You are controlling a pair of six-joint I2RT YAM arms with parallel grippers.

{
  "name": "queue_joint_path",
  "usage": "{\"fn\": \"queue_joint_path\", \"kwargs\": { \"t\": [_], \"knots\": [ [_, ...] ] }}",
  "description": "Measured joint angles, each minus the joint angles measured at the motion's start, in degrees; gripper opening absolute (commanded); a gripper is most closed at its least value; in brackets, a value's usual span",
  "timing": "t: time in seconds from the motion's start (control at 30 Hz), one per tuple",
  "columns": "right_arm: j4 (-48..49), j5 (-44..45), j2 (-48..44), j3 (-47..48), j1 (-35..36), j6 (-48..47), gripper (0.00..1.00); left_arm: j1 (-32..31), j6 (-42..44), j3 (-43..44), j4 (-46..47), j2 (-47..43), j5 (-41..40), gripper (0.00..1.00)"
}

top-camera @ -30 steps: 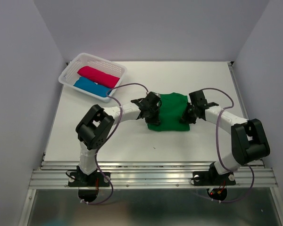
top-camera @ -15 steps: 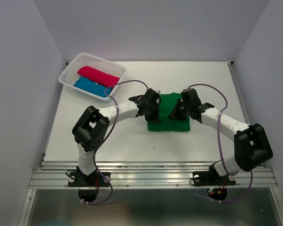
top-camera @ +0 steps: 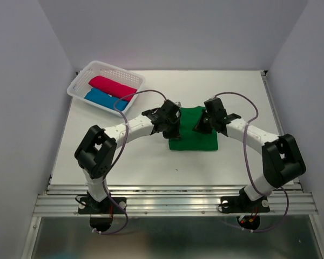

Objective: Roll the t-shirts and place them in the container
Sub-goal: Roll the T-shirt to the center of the board.

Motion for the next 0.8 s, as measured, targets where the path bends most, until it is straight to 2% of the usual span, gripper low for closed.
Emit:
{"fn": "queue_joint_path", "kwargs": {
  "t": [0.17, 0.3, 0.6, 0.8],
  "knots": [
    [-1.7, 3.0, -8.7, 1.1, 0.0, -1.2, 0.06, 0.2, -0.1, -0.2, -0.2, -0.4, -1.0, 0.00],
    [-2.8, 5.7, -11.9, 0.1, -0.7, -2.0, 0.07, 0.8, -0.1, -0.2, 0.0, -0.4, -1.6, 0.00],
    [-6.0, 9.4, -10.5, -6.5, -6.5, -3.5, 0.07, 4.2, 0.0, -1.4, 3.3, 2.4, -2.9, 0.00],
    [-3.2, 11.1, -5.8, -8.3, -8.6, -4.7, 0.07, 4.2, 0.0, -2.0, 5.6, 7.3, -3.1, 0.00]
  ]
}}
